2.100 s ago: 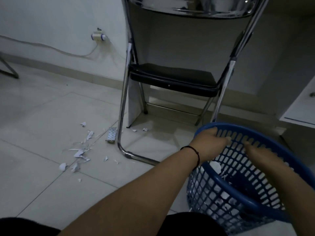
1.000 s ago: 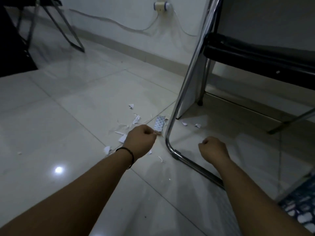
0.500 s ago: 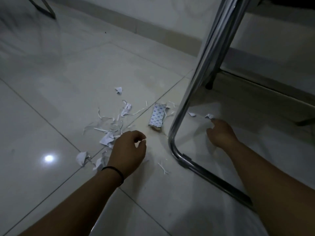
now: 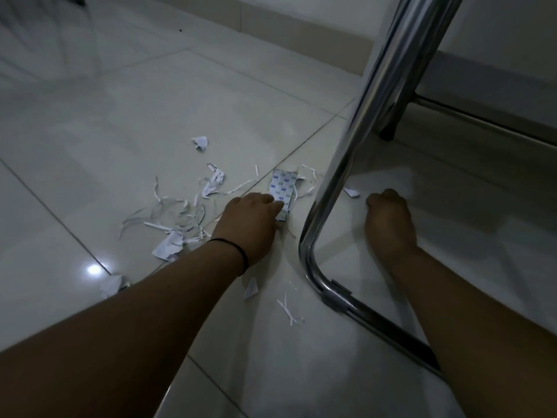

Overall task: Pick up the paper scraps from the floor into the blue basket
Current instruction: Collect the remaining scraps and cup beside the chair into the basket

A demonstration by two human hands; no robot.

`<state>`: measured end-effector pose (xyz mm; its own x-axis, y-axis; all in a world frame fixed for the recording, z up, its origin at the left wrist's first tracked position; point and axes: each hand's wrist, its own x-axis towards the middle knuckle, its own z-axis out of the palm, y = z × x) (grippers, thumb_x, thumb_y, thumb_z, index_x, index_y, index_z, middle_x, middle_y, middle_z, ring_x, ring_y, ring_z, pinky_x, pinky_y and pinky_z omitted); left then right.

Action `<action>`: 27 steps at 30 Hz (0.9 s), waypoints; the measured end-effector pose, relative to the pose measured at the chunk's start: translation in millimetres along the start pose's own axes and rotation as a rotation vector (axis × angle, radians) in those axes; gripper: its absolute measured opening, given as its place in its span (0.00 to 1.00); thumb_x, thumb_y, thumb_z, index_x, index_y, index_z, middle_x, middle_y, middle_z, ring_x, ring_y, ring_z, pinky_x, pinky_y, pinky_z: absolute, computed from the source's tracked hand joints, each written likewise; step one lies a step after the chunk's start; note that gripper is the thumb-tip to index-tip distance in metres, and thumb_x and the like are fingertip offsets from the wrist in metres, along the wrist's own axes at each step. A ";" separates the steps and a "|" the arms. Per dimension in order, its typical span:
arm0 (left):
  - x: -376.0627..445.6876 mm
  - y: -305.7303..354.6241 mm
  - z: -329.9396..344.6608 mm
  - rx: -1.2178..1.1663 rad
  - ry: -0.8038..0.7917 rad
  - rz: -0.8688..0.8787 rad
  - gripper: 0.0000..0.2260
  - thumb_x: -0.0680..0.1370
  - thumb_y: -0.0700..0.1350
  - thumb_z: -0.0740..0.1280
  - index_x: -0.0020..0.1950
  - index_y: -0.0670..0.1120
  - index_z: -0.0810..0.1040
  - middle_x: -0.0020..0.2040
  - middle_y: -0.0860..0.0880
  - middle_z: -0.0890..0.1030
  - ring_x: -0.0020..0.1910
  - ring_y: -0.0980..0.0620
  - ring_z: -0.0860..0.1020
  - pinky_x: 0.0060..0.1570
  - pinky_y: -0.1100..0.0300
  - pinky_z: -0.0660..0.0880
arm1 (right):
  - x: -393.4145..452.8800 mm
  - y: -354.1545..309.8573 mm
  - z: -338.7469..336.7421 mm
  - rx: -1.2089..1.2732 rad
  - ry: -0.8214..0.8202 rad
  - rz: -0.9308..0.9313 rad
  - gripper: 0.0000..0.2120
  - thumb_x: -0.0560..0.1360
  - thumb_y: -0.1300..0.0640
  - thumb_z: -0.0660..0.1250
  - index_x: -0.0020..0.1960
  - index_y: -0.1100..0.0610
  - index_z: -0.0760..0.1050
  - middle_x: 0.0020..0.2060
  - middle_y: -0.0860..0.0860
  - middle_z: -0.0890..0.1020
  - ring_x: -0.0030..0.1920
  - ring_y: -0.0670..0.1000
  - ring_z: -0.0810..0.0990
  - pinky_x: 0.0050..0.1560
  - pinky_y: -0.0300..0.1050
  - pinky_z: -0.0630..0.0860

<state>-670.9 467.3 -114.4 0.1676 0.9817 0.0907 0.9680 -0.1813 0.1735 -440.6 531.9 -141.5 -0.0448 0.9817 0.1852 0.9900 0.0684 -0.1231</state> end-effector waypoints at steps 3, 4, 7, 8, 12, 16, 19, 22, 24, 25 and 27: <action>2.6 -0.4 3.3 0.030 0.035 -0.029 0.12 0.77 0.41 0.58 0.53 0.48 0.79 0.51 0.48 0.81 0.50 0.47 0.77 0.53 0.56 0.70 | 4.0 -12.1 -1.8 0.195 0.048 0.021 0.16 0.74 0.71 0.56 0.60 0.68 0.73 0.55 0.66 0.72 0.53 0.64 0.73 0.50 0.47 0.69; 0.9 -0.7 3.9 -0.005 0.085 -0.045 0.11 0.77 0.41 0.58 0.52 0.47 0.79 0.50 0.47 0.81 0.49 0.46 0.78 0.52 0.55 0.71 | 7.8 -15.8 -2.7 0.257 0.043 0.030 0.15 0.75 0.70 0.57 0.59 0.68 0.72 0.56 0.66 0.71 0.54 0.64 0.73 0.51 0.46 0.69; -10.6 -1.2 -0.6 -0.226 0.318 -0.087 0.06 0.74 0.39 0.62 0.46 0.44 0.78 0.45 0.45 0.82 0.45 0.44 0.78 0.47 0.54 0.73 | 24.8 -29.5 -4.2 0.301 -0.009 0.093 0.12 0.79 0.60 0.57 0.57 0.66 0.72 0.57 0.64 0.71 0.56 0.63 0.72 0.53 0.45 0.69; -14.7 -0.7 -4.3 -0.321 0.387 -0.112 0.03 0.73 0.39 0.63 0.43 0.43 0.76 0.43 0.45 0.82 0.43 0.44 0.78 0.44 0.54 0.74 | 29.5 -33.1 -3.3 0.278 -0.046 0.124 0.14 0.79 0.56 0.56 0.59 0.64 0.71 0.59 0.63 0.70 0.58 0.63 0.71 0.55 0.47 0.69; -23.4 -3.7 -18.4 -0.574 0.543 -0.234 0.04 0.70 0.41 0.67 0.39 0.42 0.74 0.38 0.47 0.78 0.39 0.50 0.74 0.40 0.69 0.68 | 33.3 -33.8 5.4 0.197 -0.203 0.195 0.18 0.79 0.50 0.55 0.62 0.62 0.67 0.60 0.63 0.71 0.60 0.63 0.71 0.58 0.52 0.69; -31.0 -10.6 -38.3 -0.926 0.630 -0.450 0.08 0.70 0.42 0.65 0.36 0.40 0.69 0.35 0.39 0.77 0.35 0.44 0.78 0.37 0.55 0.75 | 20.4 -29.0 6.9 0.237 -0.209 0.147 0.16 0.80 0.54 0.54 0.60 0.63 0.71 0.60 0.63 0.74 0.59 0.62 0.73 0.58 0.50 0.69; -40.4 -15.9 -50.9 -1.118 0.602 -0.568 0.05 0.70 0.41 0.64 0.38 0.41 0.70 0.32 0.45 0.77 0.27 0.55 0.76 0.29 0.64 0.74 | 0.3 -26.9 -5.4 0.323 -0.246 0.198 0.17 0.80 0.56 0.53 0.64 0.64 0.69 0.64 0.63 0.72 0.64 0.61 0.71 0.63 0.48 0.66; -59.1 -21.2 -70.4 -1.230 0.571 -0.676 0.07 0.65 0.45 0.63 0.41 0.46 0.72 0.36 0.49 0.76 0.33 0.51 0.76 0.34 0.56 0.77 | -27.0 -23.1 -30.0 0.404 -0.222 0.307 0.19 0.80 0.57 0.52 0.68 0.63 0.67 0.68 0.61 0.70 0.67 0.59 0.69 0.64 0.44 0.64; -73.8 -25.9 -87.6 -1.264 0.580 -0.700 0.07 0.65 0.44 0.62 0.41 0.50 0.72 0.41 0.47 0.78 0.41 0.45 0.79 0.44 0.46 0.80 | -46.3 -23.7 -53.2 0.523 -0.187 0.404 0.18 0.81 0.57 0.53 0.67 0.63 0.68 0.67 0.60 0.71 0.63 0.56 0.71 0.54 0.33 0.66; -83.0 -27.8 -98.1 -1.260 0.590 -0.716 0.06 0.67 0.42 0.62 0.42 0.52 0.72 0.43 0.46 0.78 0.45 0.42 0.80 0.49 0.43 0.79 | -57.0 -25.2 -68.1 0.589 -0.181 0.451 0.17 0.81 0.57 0.54 0.65 0.65 0.69 0.64 0.61 0.73 0.60 0.56 0.73 0.45 0.30 0.67; -102.8 -25.0 -123.4 -1.276 0.611 -0.735 0.07 0.71 0.40 0.62 0.42 0.52 0.73 0.47 0.44 0.79 0.51 0.39 0.79 0.52 0.39 0.77 | -80.3 -32.6 -103.3 0.665 -0.181 0.475 0.16 0.80 0.58 0.54 0.61 0.66 0.70 0.58 0.63 0.76 0.57 0.59 0.75 0.42 0.36 0.69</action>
<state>-735.4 363.7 -7.0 -0.6449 0.7609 -0.0716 -0.0359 0.0634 0.9973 -455.4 432.5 -51.6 0.2807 0.9420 -0.1843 0.6263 -0.3252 -0.7085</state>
